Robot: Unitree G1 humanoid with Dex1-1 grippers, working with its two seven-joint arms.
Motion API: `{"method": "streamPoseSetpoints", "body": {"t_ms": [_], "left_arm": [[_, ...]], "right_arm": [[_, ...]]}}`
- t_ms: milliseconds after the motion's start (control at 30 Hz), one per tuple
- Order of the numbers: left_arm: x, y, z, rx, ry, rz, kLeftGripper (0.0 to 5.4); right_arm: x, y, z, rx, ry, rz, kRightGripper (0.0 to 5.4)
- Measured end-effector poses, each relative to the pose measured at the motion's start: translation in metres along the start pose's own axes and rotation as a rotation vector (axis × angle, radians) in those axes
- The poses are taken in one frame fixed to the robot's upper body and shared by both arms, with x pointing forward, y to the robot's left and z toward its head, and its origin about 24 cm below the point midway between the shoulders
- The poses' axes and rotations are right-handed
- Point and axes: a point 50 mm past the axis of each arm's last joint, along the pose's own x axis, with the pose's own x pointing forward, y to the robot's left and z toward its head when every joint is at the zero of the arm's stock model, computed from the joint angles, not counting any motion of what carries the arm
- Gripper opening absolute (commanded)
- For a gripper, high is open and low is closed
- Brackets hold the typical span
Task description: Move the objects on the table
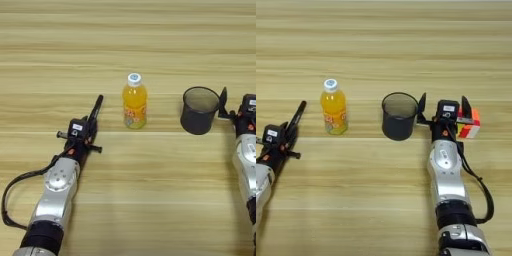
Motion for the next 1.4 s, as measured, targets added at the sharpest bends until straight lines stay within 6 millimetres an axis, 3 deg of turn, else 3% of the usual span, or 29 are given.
{"method": "streamPoseSetpoints", "body": {"t_ms": [100, 500, 667, 867, 1067, 1233, 1400], "left_arm": [[-0.001, -0.001, 0.001, -0.004, -0.006, -0.011, 1.91], [0.001, 0.003, 0.006, -0.041, -0.032, -0.024, 3.27], [0.022, 0.011, 0.044, -0.048, -0.178, -0.037, 3.87], [0.036, 0.041, 0.067, -0.037, -0.253, 0.013, 4.6], [0.038, 0.072, 0.062, 0.006, -0.224, 0.088, 5.24], [0.038, 0.078, 0.042, -0.004, -0.166, 0.121, 5.38], [0.035, 0.081, 0.035, -0.005, -0.162, 0.148, 5.38]], "right_arm": [[0.0, 0.0, 0.0, 0.0, 0.001, 0.0, 5.4], [0.0, 0.0, -0.002, -0.001, 0.007, 0.0, 5.4], [-0.001, 0.0, -0.003, -0.002, 0.012, -0.001, 5.4], [-0.001, -0.001, -0.004, -0.004, 0.016, -0.002, 5.4], [0.0, -0.006, -0.003, -0.012, 0.012, -0.01, 5.4], [0.0, -0.015, 0.002, -0.023, -0.014, -0.03, 5.4], [-0.001, -0.027, 0.0, -0.038, -0.008, -0.055, 5.4]]}}
